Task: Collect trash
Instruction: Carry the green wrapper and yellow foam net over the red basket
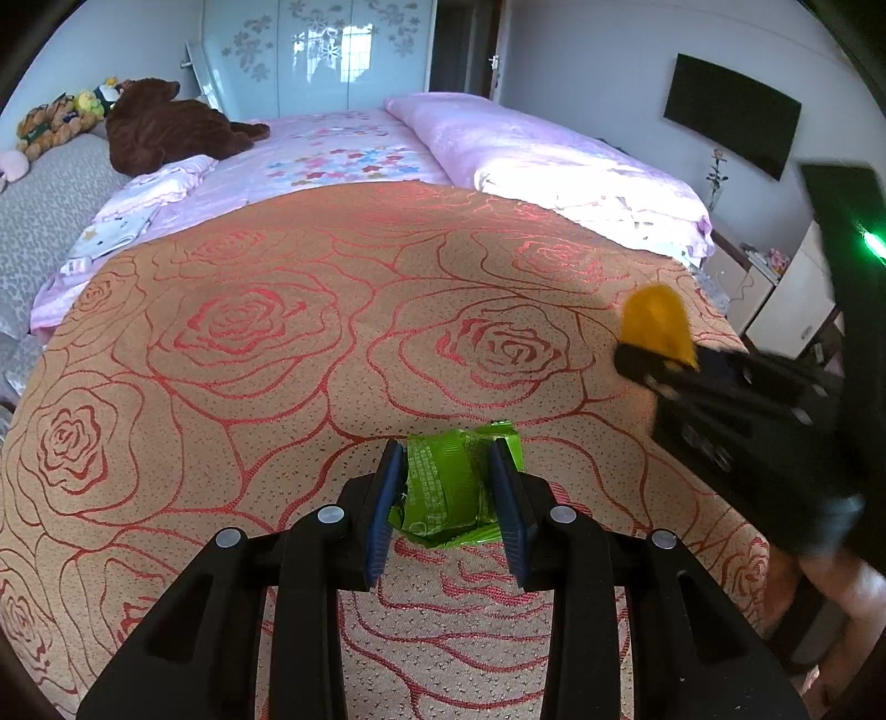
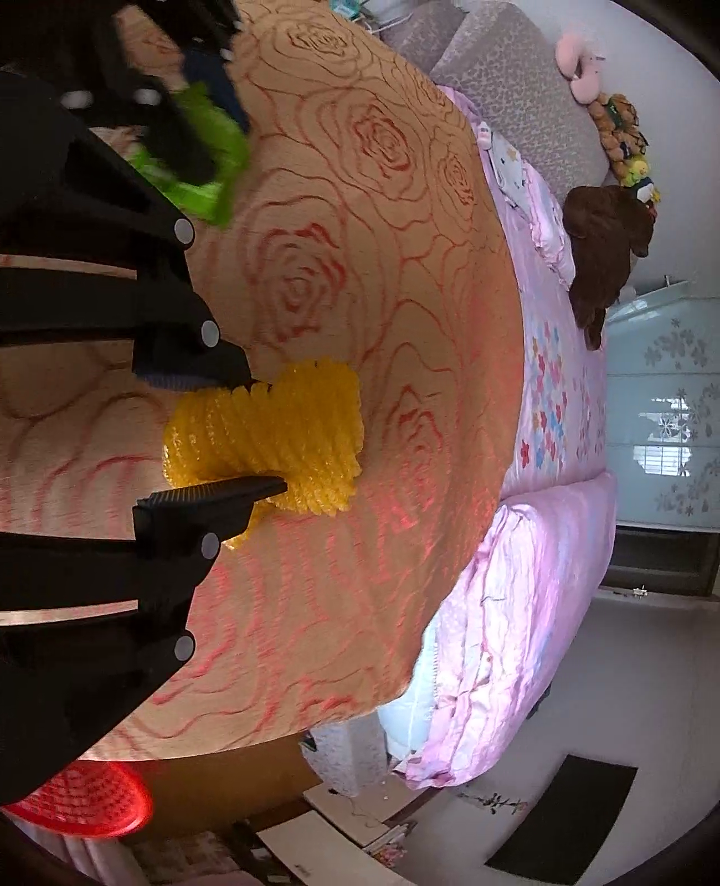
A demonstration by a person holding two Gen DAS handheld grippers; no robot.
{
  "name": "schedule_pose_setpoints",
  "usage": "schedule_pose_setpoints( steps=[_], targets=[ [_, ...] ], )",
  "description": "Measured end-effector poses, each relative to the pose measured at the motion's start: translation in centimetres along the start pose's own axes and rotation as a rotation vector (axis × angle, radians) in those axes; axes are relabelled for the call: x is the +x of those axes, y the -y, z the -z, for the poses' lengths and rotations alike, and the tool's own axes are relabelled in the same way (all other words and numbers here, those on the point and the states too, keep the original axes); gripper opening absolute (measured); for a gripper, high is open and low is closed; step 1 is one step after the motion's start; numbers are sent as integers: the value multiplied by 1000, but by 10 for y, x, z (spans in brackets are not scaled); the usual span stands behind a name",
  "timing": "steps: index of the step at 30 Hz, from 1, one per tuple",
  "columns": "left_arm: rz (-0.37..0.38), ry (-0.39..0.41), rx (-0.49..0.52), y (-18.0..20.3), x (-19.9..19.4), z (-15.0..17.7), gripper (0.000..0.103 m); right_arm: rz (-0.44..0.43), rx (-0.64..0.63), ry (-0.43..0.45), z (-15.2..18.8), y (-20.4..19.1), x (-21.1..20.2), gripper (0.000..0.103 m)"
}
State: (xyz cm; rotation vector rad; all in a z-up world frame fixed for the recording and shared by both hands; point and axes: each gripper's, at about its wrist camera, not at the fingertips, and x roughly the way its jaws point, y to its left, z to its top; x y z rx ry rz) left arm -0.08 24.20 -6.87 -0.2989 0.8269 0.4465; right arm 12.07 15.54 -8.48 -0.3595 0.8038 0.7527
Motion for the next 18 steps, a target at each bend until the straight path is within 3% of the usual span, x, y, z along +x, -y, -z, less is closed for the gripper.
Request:
schedule_pose_setpoints(
  steps=[13,18],
  targets=[
    [5,2,-5,-2,-2,0,31,-52,85,4,53,16,-47,27],
    [2,5,-4,-2,-4,2,31,-34,97,18,64,20,-60,26]
  ],
)
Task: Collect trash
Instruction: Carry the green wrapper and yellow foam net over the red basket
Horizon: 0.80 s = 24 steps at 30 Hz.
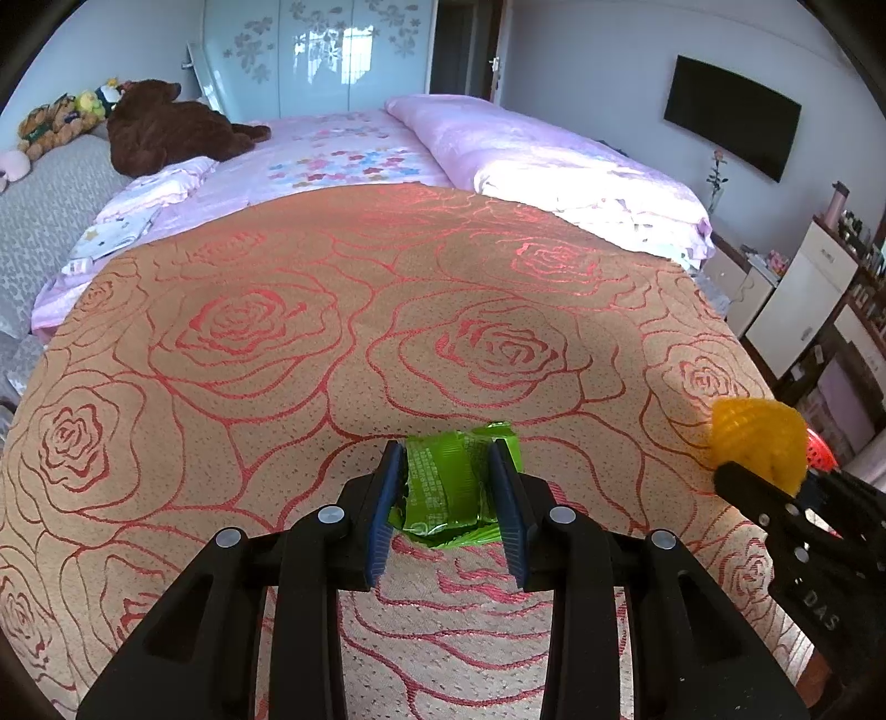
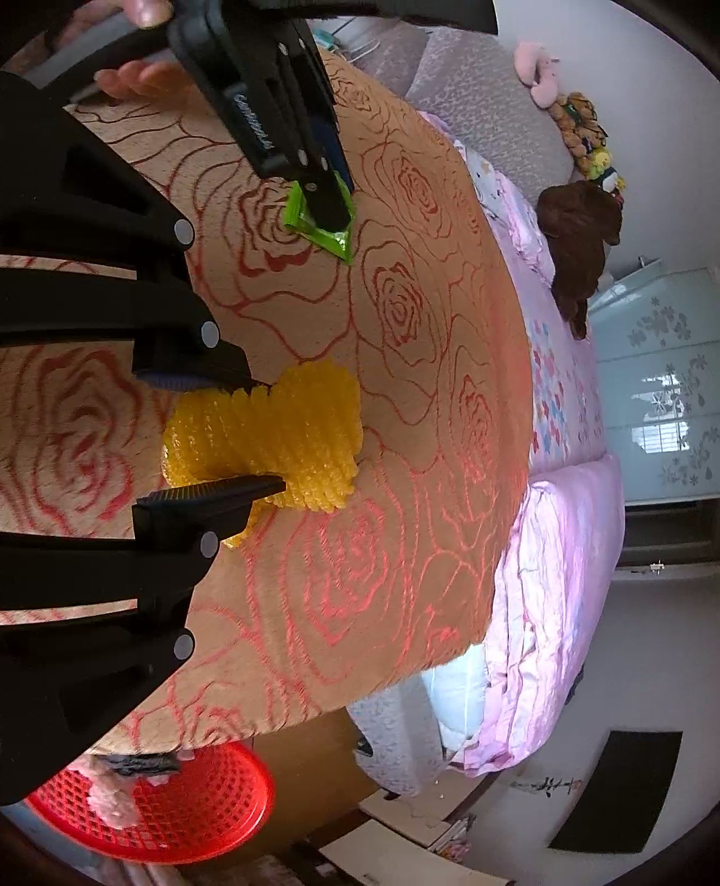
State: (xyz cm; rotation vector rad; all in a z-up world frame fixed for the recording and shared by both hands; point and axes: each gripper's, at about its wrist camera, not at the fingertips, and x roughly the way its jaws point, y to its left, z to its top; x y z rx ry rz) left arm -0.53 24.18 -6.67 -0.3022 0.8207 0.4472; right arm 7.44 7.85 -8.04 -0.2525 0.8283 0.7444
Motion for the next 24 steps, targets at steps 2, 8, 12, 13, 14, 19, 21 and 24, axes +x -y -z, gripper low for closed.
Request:
schedule_pose_setpoints(
  steps=[2,8,12,13,14,19,21,24],
  targets=[
    [2,0,-4,-1,-1,1,31,18,-5,12,4,1,-6,26],
    [-2,6,8,6,-7,7,29,56,3,35,13,11,-17,26],
    [1,7,25,14,-9,10,29,58,18,37,18,16,-19,26],
    [3,8,29,15,-10,10,29,56,22,38,19,17,-19,26],
    [4,8,32,16,-11,11,29,54,27,40,20,18,-20,26],
    [20,13,36,19,-15,14,29,45,40,47,22,21,-23,26],
    [26,19,36,19,-17,12,29,44,45,54,21,22,-26,26],
    [42,36,34,19,-22,11,29,39,57,67,19,25,-30,26]
  ],
)
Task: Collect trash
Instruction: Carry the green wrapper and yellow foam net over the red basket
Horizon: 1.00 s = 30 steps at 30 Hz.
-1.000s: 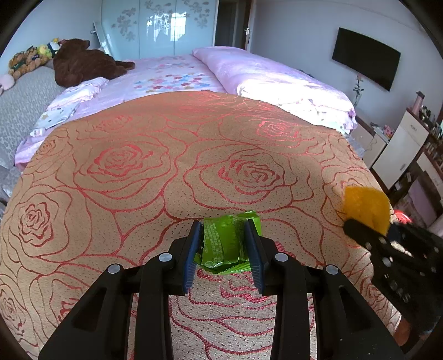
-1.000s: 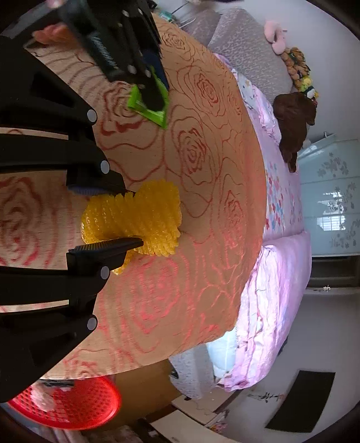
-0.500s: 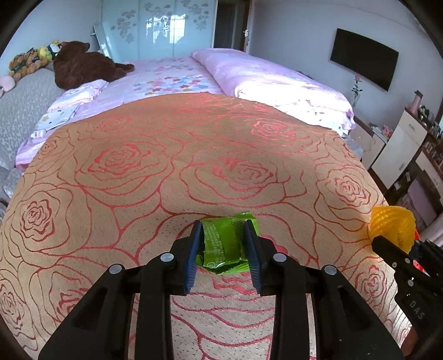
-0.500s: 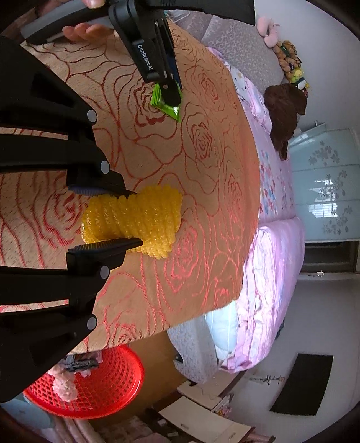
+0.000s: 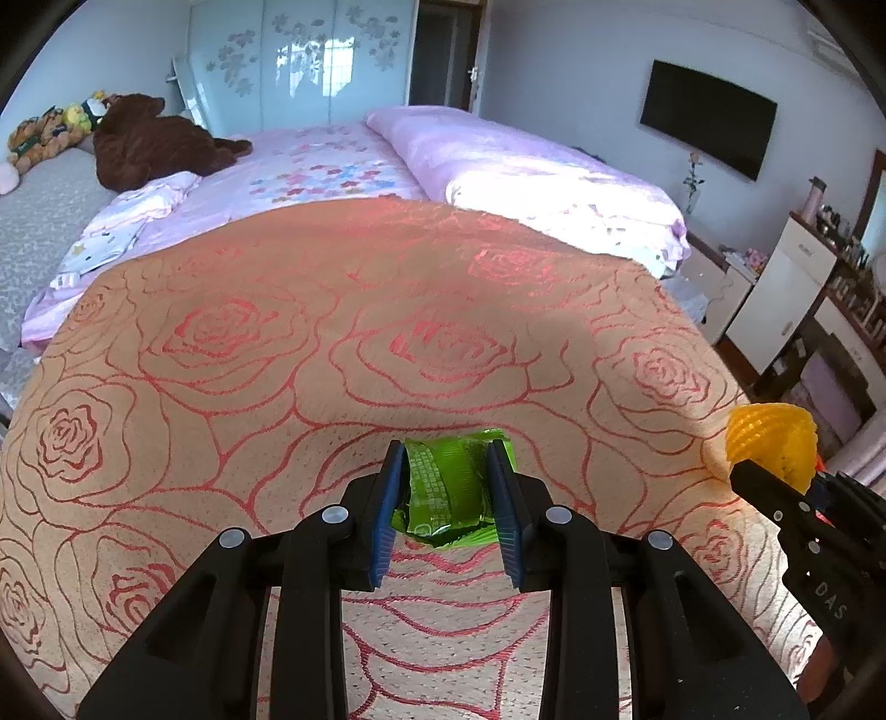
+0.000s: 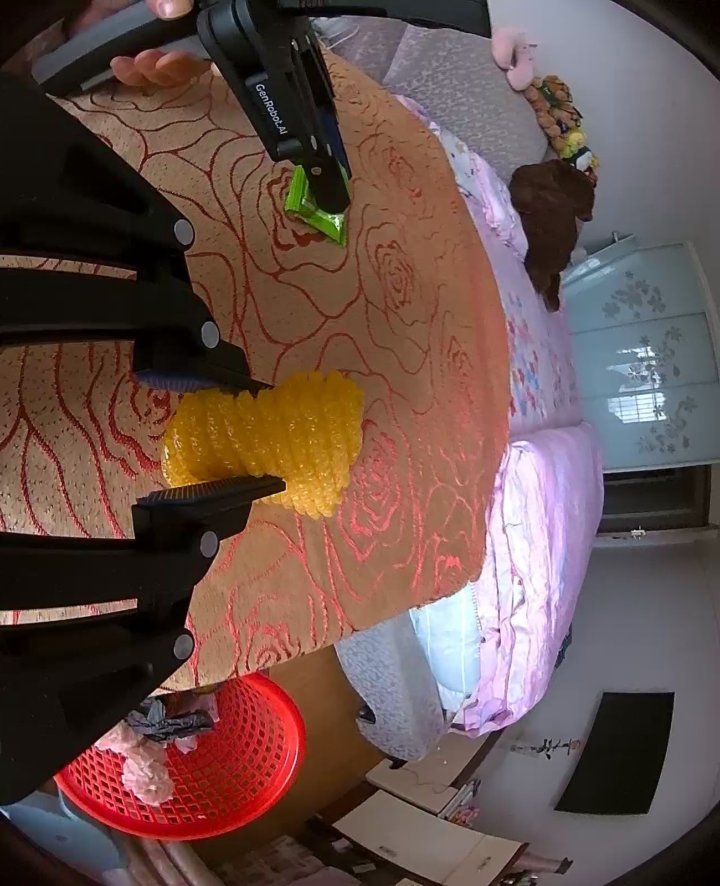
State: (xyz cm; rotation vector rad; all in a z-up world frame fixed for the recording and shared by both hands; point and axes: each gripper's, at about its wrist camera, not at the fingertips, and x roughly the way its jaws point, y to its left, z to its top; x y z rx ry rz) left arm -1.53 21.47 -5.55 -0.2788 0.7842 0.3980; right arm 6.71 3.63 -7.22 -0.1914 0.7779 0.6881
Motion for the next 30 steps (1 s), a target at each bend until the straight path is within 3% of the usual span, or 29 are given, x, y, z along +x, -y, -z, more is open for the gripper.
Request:
schedule_pose_setpoints(
  steps=[15,30],
  targets=[
    [50,52,39,19,-17,-12,29,-31,63,27,-6,19,-19,26],
    [107,85,134,74,-26,-23,29,11,93,69,-11,46,-47,26]
  ],
)
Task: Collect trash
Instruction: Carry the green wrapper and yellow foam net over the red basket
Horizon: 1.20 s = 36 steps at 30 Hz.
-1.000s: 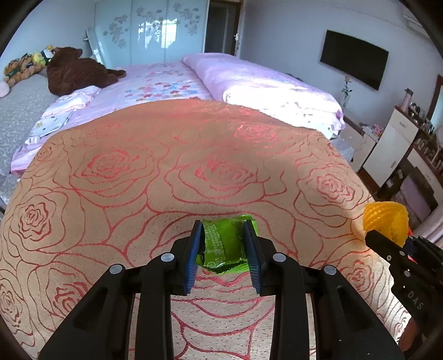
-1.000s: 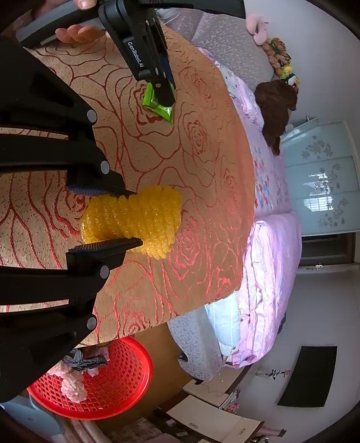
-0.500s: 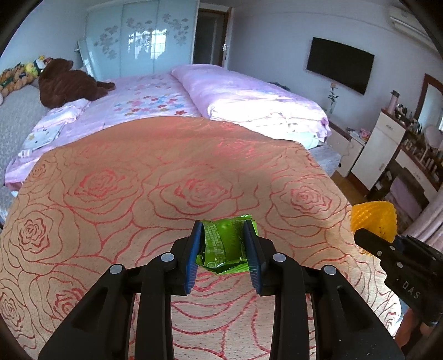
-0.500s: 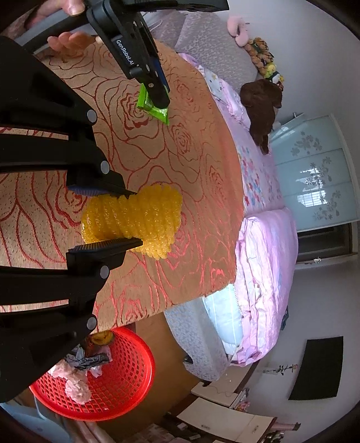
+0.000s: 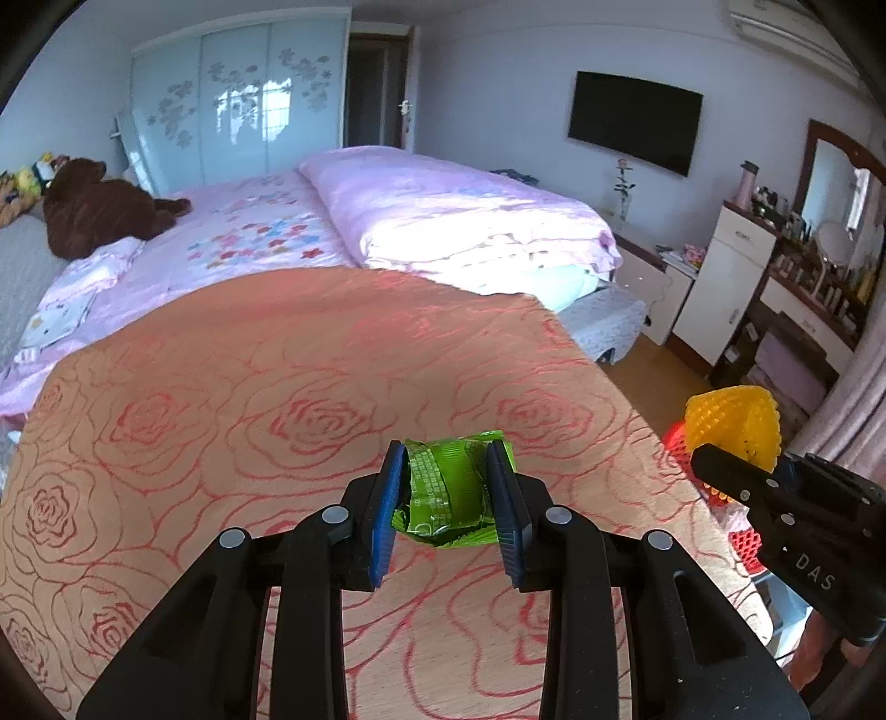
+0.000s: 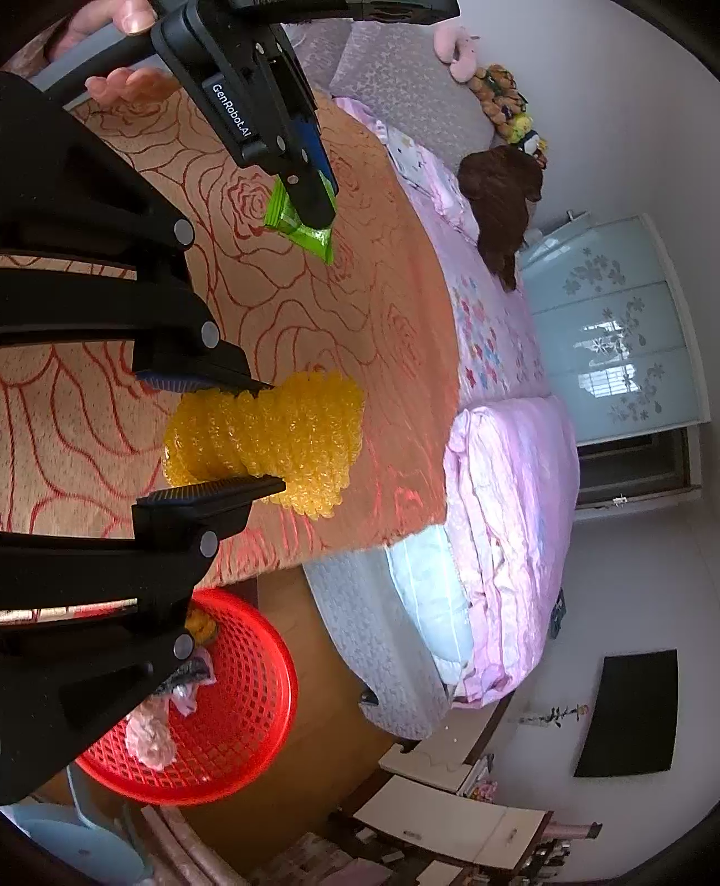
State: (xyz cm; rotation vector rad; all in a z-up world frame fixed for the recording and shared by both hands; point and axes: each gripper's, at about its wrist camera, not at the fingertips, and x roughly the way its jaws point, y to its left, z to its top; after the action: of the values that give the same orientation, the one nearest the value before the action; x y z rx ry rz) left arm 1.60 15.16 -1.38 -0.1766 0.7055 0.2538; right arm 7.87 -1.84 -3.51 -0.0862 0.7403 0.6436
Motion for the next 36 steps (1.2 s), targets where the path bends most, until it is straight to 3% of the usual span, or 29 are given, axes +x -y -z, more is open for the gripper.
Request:
schedule_pose_setpoints(
  steps=[19,36],
  targets=[
    [67,45,85,62,-3,-30,29,103,32,67,-14,55,-38,26],
    [188,-3,167,143,20,-35,29,240,124,64,1,133,-59,26]
  ],
)
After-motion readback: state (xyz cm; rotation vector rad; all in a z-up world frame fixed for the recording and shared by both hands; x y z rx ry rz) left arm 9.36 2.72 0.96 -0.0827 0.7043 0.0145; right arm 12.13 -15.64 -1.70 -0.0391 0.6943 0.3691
